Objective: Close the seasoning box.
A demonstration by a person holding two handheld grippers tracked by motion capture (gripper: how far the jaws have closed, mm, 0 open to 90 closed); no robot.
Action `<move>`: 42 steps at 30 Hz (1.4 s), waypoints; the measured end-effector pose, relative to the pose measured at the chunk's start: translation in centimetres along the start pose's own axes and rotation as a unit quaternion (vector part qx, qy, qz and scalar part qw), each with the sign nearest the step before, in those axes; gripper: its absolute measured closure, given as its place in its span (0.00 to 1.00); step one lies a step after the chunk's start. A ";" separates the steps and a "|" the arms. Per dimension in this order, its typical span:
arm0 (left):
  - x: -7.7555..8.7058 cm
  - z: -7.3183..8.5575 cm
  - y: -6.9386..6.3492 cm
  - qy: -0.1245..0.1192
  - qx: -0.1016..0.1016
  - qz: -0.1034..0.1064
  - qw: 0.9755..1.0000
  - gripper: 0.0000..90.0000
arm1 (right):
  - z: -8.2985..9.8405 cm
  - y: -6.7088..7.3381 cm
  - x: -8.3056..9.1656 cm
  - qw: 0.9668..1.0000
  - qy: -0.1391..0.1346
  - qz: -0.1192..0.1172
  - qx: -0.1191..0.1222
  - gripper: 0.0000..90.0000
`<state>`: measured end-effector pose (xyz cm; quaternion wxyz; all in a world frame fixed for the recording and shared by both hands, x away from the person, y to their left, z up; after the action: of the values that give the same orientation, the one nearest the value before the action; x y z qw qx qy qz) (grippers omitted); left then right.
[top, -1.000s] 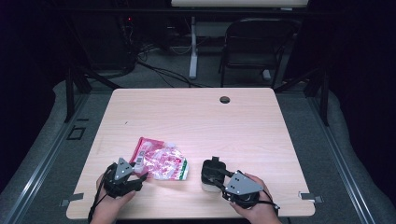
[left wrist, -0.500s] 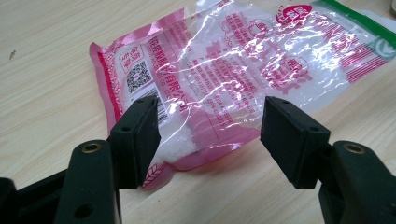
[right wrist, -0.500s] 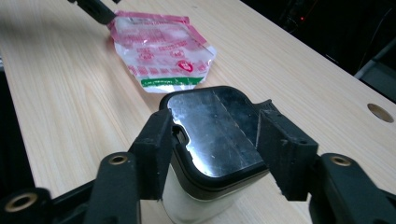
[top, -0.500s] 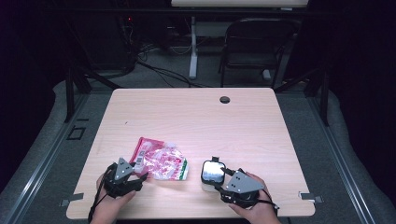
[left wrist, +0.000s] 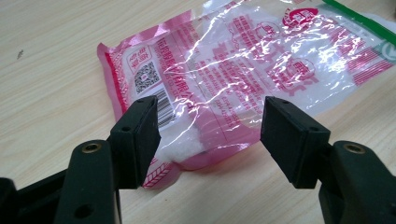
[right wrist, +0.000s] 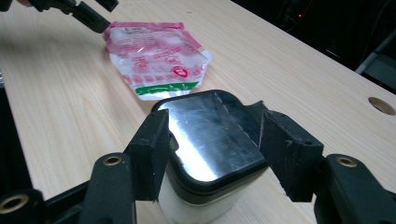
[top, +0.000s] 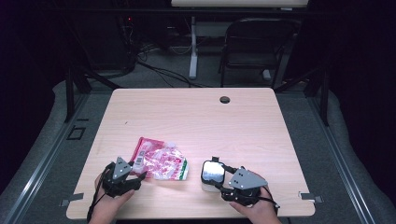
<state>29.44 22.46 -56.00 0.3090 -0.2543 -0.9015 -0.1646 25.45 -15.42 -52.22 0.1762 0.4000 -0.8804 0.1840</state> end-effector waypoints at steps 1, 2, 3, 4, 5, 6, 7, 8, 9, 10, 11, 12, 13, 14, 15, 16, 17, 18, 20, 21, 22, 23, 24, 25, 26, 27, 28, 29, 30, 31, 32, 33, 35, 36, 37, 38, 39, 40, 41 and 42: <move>0.1 0.0 0.1 0.000 0.001 -0.001 1.000 0.41 | 0.0 -0.2 0.1 1.000 -0.002 0.002 -0.004 0.47; 0.1 0.0 0.2 -0.001 0.001 -0.002 1.000 0.41 | 0.1 -0.5 0.2 1.000 -0.004 0.006 -0.011 0.47; 0.2 0.0 0.3 -0.002 0.004 -0.003 1.000 0.41 | 0.1 -0.7 0.4 1.000 -0.003 0.010 -0.013 0.47; 0.2 0.0 0.3 -0.002 0.007 -0.003 1.000 0.41 | 0.2 -1.1 0.5 1.000 -0.008 0.015 -0.024 0.47; 0.2 0.0 0.4 -0.004 0.007 -0.004 1.000 0.41 | 0.3 -1.3 0.6 0.999 -0.007 0.020 -0.027 0.47; 0.3 0.0 0.5 -0.004 0.007 -0.006 1.000 0.41 | 0.4 -1.6 0.8 0.999 -0.008 0.025 -0.033 0.46; 0.3 0.0 0.5 -0.005 0.009 -0.006 1.000 0.41 | 0.5 -1.9 0.9 0.999 -0.008 0.031 -0.039 0.46; 0.3 0.1 0.6 -0.006 0.010 -0.007 1.000 0.41 | 0.7 -2.3 1.1 0.998 -0.009 0.034 -0.046 0.46; 0.3 0.1 0.7 -0.006 0.011 -0.007 1.000 0.41 | 0.9 -2.7 1.2 0.998 -0.011 0.041 -0.052 0.46; 0.4 0.1 0.8 -0.005 0.013 -0.008 1.000 0.41 | 1.1 -3.1 1.4 0.997 -0.009 0.046 -0.059 0.46; 0.4 0.1 0.9 -0.005 0.013 -0.008 1.000 0.41 | 1.4 -3.5 1.5 0.996 -0.006 0.051 -0.067 0.45; 0.4 0.1 1.0 -0.006 0.016 -0.009 1.000 0.41 | 1.6 -3.9 1.6 0.995 -0.005 0.058 -0.077 0.45; 0.4 0.2 1.1 -0.007 0.018 -0.010 1.000 0.41 | 2.0 -4.3 1.8 0.994 -0.001 0.065 -0.083 0.45; 0.4 0.2 1.2 -0.007 0.021 -0.011 1.000 0.41 | 2.3 -4.7 1.9 0.993 0.002 0.072 -0.090 0.45; 0.4 0.3 1.3 -0.006 0.023 -0.011 1.000 0.41 | 2.6 -5.1 2.1 0.992 0.002 0.079 -0.098 0.44; 0.4 0.3 1.4 -0.005 0.023 -0.012 1.000 0.41 | 2.9 -5.4 2.2 0.991 0.005 0.086 -0.105 0.44; 0.3 0.4 1.6 -0.007 0.028 -0.011 1.000 0.41 | 3.1 -5.7 2.3 0.990 0.009 0.092 -0.109 0.44; 0.3 0.4 1.6 -0.008 0.031 -0.011 0.999 0.41 | 3.4 -6.1 2.4 0.989 0.012 0.095 -0.117 0.44; 0.2 0.5 1.9 -0.008 0.037 -0.011 0.999 0.41 | 3.9 -6.6 2.5 0.987 0.017 0.099 -0.125 0.44; 0.2 0.6 2.0 -0.006 0.037 -0.012 0.999 0.41 | 4.1 -6.8 2.6 0.986 0.018 0.103 -0.127 0.45; 0.1 0.6 2.1 -0.006 0.040 -0.012 0.999 0.42 | 4.4 -7.1 2.6 0.986 0.020 0.105 -0.132 0.45; 0.1 0.7 2.2 -0.007 0.045 -0.013 0.999 0.42 | 4.6 -7.3 2.7 0.985 0.020 0.106 -0.137 0.46; 0.1 0.8 2.4 -0.004 0.045 -0.013 0.999 0.42 | 4.8 -7.5 2.8 0.984 0.022 0.108 -0.138 0.46; 0.0 0.8 2.5 -0.004 0.046 -0.014 0.999 0.42 | 5.0 -7.6 2.8 0.983 0.025 0.112 -0.140 0.46; 0.0 0.9 2.6 -0.004 0.047 -0.015 0.999 0.42 | 5.2 -7.8 2.8 0.982 0.025 0.115 -0.146 0.46; 0.0 0.9 2.6 -0.005 0.051 -0.016 0.999 0.42 | 5.3 -7.9 2.9 0.982 0.026 0.115 -0.146 0.46; 0.0 0.9 2.7 -0.005 0.052 -0.016 0.999 0.42 | 5.5 -8.0 2.9 0.981 0.028 0.119 -0.148 0.46; 0.0 1.0 2.8 -0.005 0.053 -0.016 0.998 0.42 | 5.7 -8.1 2.8 0.981 0.031 0.121 -0.147 0.46; 0.0 1.0 2.8 -0.004 0.054 -0.015 0.998 0.42 | 5.9 -8.2 2.8 0.981 0.033 0.122 -0.149 0.47; 0.0 1.0 2.9 -0.004 0.055 -0.016 0.998 0.42 | 6.1 -8.3 2.7 0.980 0.035 0.123 -0.151 0.47; 0.0 1.0 2.9 -0.003 0.054 -0.016 0.998 0.42 | 6.3 -8.4 2.6 0.980 0.039 0.121 -0.154 0.47; -0.1 1.0 3.0 -0.004 0.057 -0.015 0.998 0.42 | 6.5 -8.5 2.5 0.979 0.041 0.122 -0.158 0.47; -0.1 1.1 3.1 -0.004 0.060 -0.015 0.998 0.42 | 6.9 -8.6 2.4 0.978 0.039 0.119 -0.168 0.48; -0.2 1.1 3.2 -0.006 0.064 -0.015 0.998 0.42 | 7.0 -8.7 2.3 0.978 0.039 0.119 -0.168 0.48; -0.2 1.2 3.3 -0.006 0.068 -0.014 0.998 0.42 | 7.2 -8.8 2.2 0.977 0.041 0.120 -0.171 0.48; -0.2 1.2 3.4 -0.005 0.069 -0.014 0.997 0.42 | 7.3 -8.8 2.2 0.976 0.044 0.123 -0.173 0.48; -0.3 1.2 3.5 -0.005 0.073 -0.015 0.997 0.42 | 7.5 -9.0 2.1 0.976 0.046 0.125 -0.173 0.48; -0.3 1.3 3.5 -0.004 0.073 -0.015 0.997 0.42 | 7.7 -9.0 2.1 0.974 0.049 0.128 -0.178 0.48; -0.3 1.3 3.7 -0.004 0.074 -0.017 0.997 0.42 | 7.8 -9.1 2.1 0.974 0.050 0.129 -0.181 0.47; -0.3 1.3 3.7 -0.004 0.072 -0.019 0.997 0.42 | 8.0 -9.2 2.1 0.973 0.048 0.129 -0.183 0.47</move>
<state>31.11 25.98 -56.71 0.3198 -0.2145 -0.9170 -0.1037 29.91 -26.13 -56.48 0.2635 0.2345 -0.9338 0.0596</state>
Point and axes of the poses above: each handheld gripper's, and its own axes: x roughly backward along the jaws, z roughly out of its underside, y roughly to its left, the point moved 2 cm from there along -x, roughly forward along the jaws, and after that the axes turned 2 degrees about -z, right-handed, at the moved point
